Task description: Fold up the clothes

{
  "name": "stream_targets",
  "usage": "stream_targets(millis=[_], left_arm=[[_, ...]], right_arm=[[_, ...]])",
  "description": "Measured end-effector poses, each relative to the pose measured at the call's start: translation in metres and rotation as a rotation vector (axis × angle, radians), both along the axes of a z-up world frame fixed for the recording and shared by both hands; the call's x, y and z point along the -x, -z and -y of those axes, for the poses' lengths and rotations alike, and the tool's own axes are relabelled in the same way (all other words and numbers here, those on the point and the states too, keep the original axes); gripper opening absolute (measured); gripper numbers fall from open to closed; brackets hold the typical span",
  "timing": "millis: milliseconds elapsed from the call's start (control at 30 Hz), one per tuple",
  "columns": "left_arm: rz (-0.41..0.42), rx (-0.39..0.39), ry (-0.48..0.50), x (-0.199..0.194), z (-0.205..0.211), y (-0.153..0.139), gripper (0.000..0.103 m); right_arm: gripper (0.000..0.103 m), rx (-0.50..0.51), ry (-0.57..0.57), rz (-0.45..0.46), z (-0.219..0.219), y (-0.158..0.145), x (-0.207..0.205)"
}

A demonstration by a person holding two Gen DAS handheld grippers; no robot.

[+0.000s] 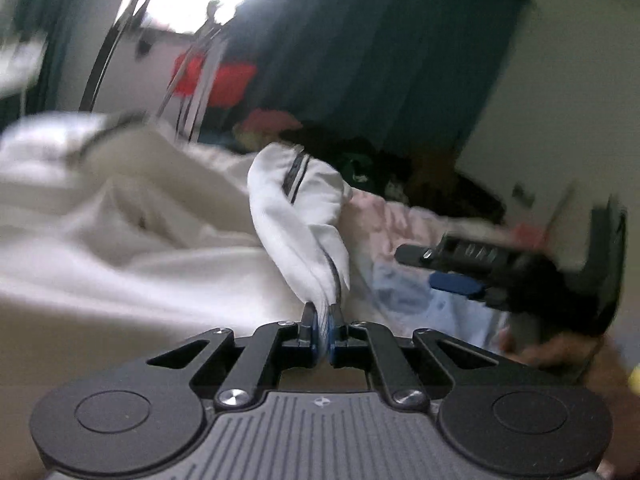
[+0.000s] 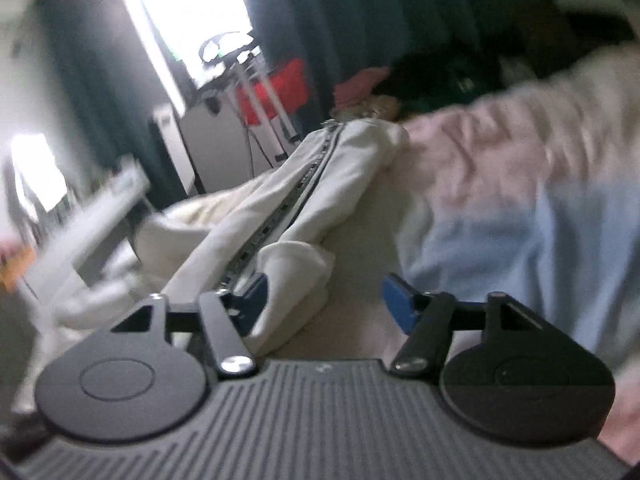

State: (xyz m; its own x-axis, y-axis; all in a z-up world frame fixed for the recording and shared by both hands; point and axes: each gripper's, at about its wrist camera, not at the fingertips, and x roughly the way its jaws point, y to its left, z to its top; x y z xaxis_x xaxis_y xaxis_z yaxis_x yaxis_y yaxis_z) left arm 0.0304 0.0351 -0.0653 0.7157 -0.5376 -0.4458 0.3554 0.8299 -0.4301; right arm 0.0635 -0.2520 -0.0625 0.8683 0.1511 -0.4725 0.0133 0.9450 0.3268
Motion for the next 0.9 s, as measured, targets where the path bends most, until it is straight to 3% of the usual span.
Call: stream_targets(millis=[100, 167, 267, 433, 600, 767, 867, 900], left_arm=[[-0.041, 0.088, -0.024, -0.011, -0.017, 0.008, 0.006], [-0.056, 0.102, -0.037, -0.016, -0.022, 0.012, 0.006], [-0.1, 0.16, -0.028, -0.026, -0.031, 0.027, 0.006], [-0.226, 0.317, 0.003, -0.052, -0.049, 0.067, 0.006], [-0.212, 0.313, 0.003, -0.073, -0.047, 0.088, 0.006], [-0.216, 0.372, -0.008, -0.082, -0.051, 0.1, 0.006], [-0.206, 0.394, -0.011, -0.084, -0.053, 0.105, 0.007], [-0.203, 0.395, -0.011, -0.083, -0.054, 0.105, 0.007]], right_arm=[[0.064, 0.113, -0.059, -0.017, -0.013, -0.008, -0.05], [0.064, 0.169, -0.072, -0.035, -0.02, -0.012, -0.089], [0.064, 0.209, -0.039, -0.067, -0.03, -0.018, -0.154], [0.064, 0.272, 0.026, -0.008, -0.057, -0.027, -0.251], [0.062, 0.314, 0.016, -0.059, -0.089, -0.006, -0.333], [0.059, 0.421, 0.057, -0.1, -0.097, 0.021, -0.371], [0.043, 0.411, 0.044, -0.156, -0.092, 0.031, -0.385], [0.032, 0.424, 0.033, -0.161, -0.093, 0.032, -0.386]])
